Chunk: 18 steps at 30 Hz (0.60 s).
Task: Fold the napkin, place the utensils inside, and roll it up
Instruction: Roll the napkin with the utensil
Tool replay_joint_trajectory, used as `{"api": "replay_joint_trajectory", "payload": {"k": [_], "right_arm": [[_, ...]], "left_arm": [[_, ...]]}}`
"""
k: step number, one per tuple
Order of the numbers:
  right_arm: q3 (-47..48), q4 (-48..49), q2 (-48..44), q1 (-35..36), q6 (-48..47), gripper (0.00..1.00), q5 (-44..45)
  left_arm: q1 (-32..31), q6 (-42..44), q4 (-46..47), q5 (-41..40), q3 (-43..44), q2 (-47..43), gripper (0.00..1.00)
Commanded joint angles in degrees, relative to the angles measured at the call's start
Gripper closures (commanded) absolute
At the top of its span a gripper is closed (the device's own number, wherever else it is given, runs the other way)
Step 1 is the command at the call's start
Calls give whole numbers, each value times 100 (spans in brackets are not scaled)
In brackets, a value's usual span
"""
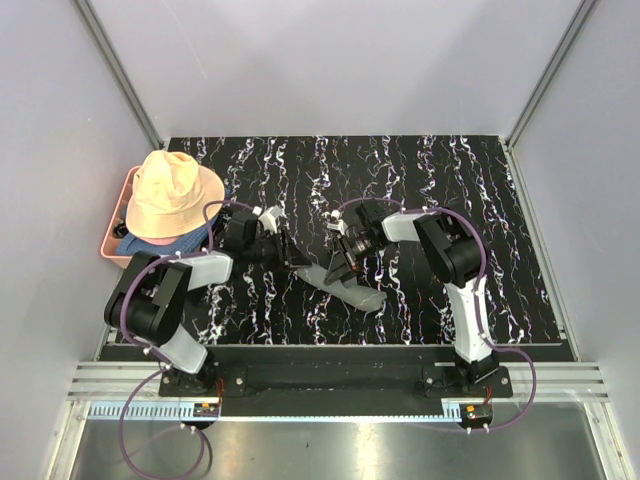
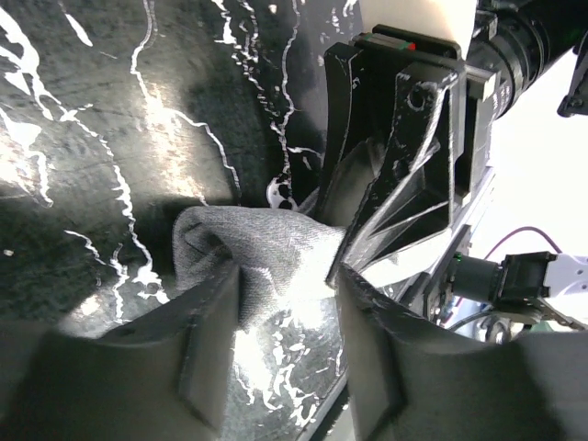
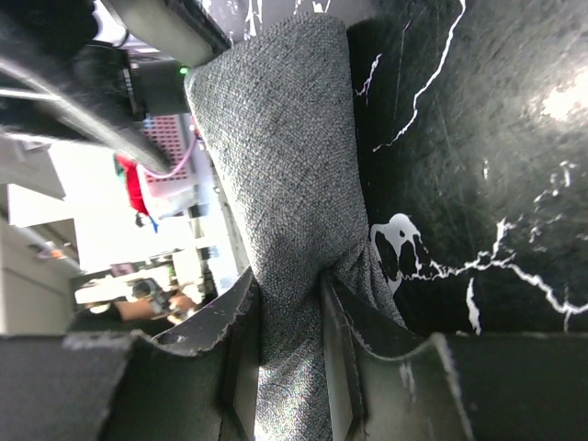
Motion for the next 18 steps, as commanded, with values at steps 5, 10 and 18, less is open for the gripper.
{"api": "replay_joint_trajectory", "payload": {"k": [5, 10, 18], "right_arm": [[417, -126, 44, -98, 2, 58, 146], [567, -363, -754, -116, -7, 35, 1359], [23, -363, -2092, 349, -419, 27, 4311]], "left_arm": [[-44, -69, 211, 141, 178, 297, 94], [-27, -105, -245, -61, 468, 446, 100], [52, -342, -615, -62, 890, 816, 100]]}}
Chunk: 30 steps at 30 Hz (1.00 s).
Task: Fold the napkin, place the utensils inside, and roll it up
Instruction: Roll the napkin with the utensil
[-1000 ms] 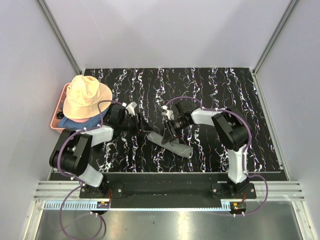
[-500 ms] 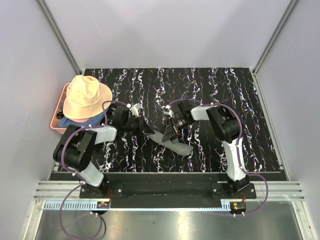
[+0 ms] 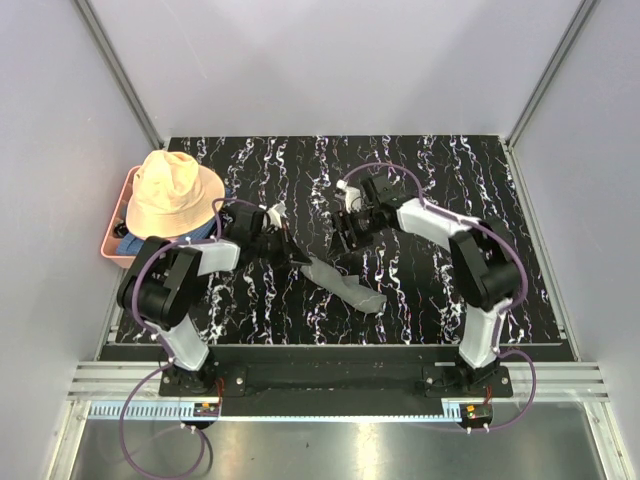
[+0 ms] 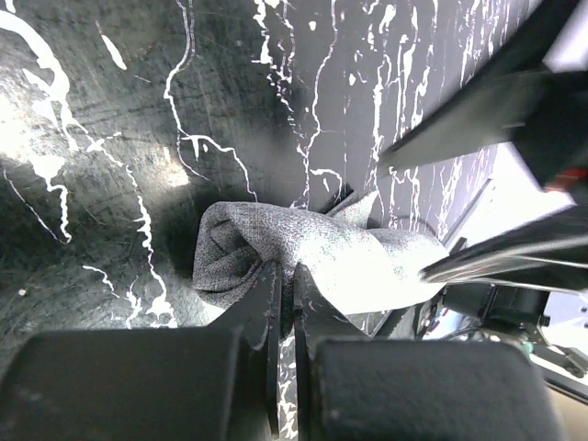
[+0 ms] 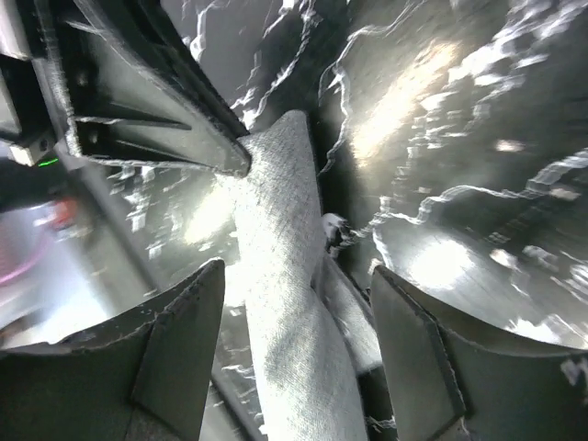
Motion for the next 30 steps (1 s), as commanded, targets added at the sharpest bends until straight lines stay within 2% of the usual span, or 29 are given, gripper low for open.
{"api": "replay_joint_trajectory", "payload": {"k": [1, 2, 5, 8, 11, 16, 23, 26, 30], "right_arm": [[-323, 52, -975, 733, -453, 27, 2310], [-454, 95, -1064, 919, -488, 27, 3036], [-692, 271, -1319, 1630, -752, 27, 4190], [-920, 490, -1504, 2133, -857, 30, 4765], [-1079, 614, -1592, 2424, -945, 34, 4863], [-1159, 623, -1338, 2486, -1033, 39, 4766], [-1141, 623, -846, 2477, -1077, 40, 4942], [-1124, 614, -670, 2468, -1051, 39, 5047], [-1080, 579, -459, 2319, -928, 38, 4724]], "left_arm": [[67, -165, -148, -27, 316, 184, 100], [76, -148, -191, -18, 377, 245, 100], [120, -130, -332, 8, 483, 342, 100], [164, -147, -367, 43, 544, 395, 100], [208, -139, -411, 44, 597, 465, 100], [226, -130, -447, 52, 659, 501, 100], [235, -139, -420, 131, 685, 448, 100], [235, -165, -368, 158, 711, 404, 91], [235, -183, -315, 184, 764, 238, 79]]}}
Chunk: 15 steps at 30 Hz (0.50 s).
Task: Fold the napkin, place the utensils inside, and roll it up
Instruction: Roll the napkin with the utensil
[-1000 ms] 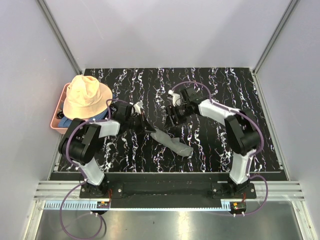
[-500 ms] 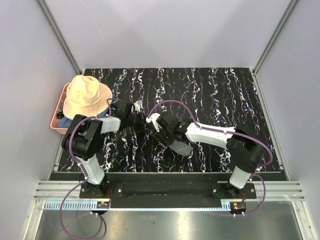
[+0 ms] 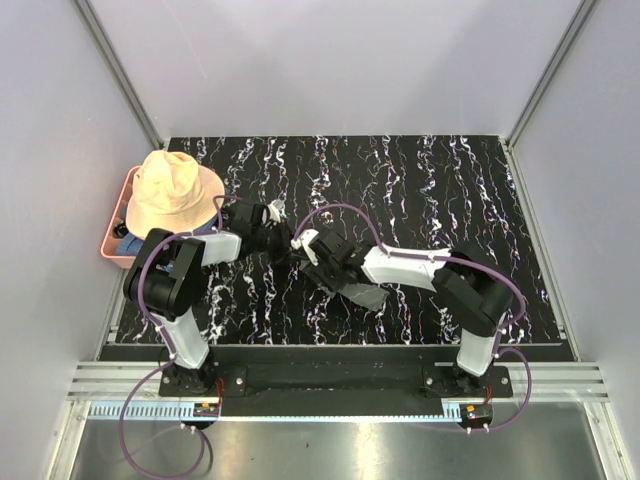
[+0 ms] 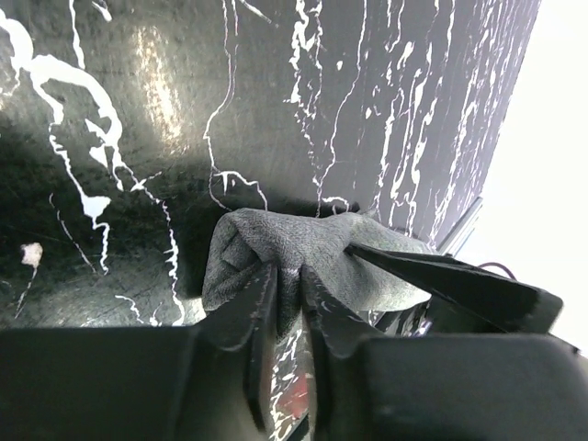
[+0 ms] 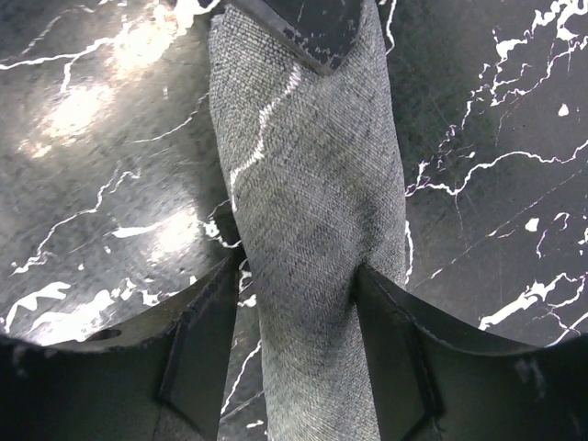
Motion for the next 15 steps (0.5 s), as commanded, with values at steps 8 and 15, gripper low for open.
{"api": "replay_joint_trajectory", "payload": {"k": [8, 15], "right_arm": [[217, -390, 509, -1066, 308, 57, -2197], [357, -390, 746, -1629, 405, 61, -4253]], "left_arm": [[137, 286, -240, -342, 251, -724, 41], [128, 349, 146, -352, -92, -884, 36]]}}
